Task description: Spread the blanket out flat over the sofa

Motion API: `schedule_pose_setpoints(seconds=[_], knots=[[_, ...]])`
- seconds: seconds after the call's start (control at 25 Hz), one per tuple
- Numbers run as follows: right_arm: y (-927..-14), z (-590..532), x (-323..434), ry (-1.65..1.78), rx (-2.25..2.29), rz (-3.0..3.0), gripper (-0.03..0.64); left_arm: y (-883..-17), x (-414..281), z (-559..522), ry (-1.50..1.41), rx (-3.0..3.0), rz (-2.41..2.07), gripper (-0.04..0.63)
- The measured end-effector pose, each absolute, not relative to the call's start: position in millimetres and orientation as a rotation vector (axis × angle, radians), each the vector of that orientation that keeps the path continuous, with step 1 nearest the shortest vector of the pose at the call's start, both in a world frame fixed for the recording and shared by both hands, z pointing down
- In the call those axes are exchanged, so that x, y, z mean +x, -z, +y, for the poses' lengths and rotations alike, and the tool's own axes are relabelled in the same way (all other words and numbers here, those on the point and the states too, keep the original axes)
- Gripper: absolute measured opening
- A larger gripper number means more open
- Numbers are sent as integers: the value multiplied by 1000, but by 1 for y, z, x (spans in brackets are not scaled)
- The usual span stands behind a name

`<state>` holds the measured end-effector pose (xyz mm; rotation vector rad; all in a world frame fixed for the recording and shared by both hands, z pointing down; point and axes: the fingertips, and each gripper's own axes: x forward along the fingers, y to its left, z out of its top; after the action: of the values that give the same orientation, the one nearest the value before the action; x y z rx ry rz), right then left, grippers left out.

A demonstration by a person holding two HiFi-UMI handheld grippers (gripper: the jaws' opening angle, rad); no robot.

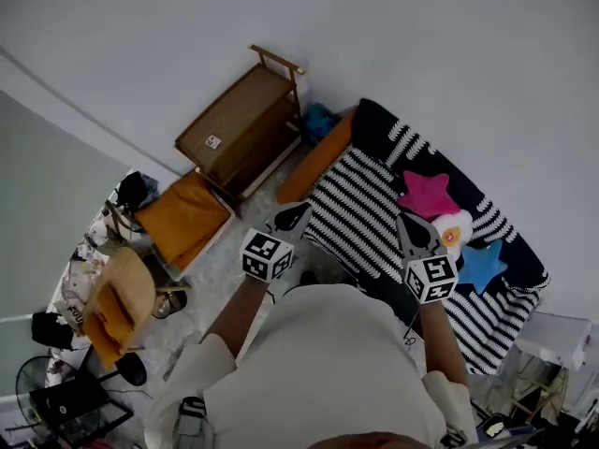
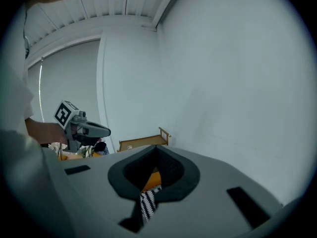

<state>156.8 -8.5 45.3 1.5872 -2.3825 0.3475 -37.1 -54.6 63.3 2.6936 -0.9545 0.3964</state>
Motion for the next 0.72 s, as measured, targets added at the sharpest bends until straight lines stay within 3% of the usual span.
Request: schedule_pose_setpoints(seconds=[0.72], knots=[[-13, -5, 200, -280, 1659, -2420, 3, -33, -4, -60, -358, 2781, -937, 21]])
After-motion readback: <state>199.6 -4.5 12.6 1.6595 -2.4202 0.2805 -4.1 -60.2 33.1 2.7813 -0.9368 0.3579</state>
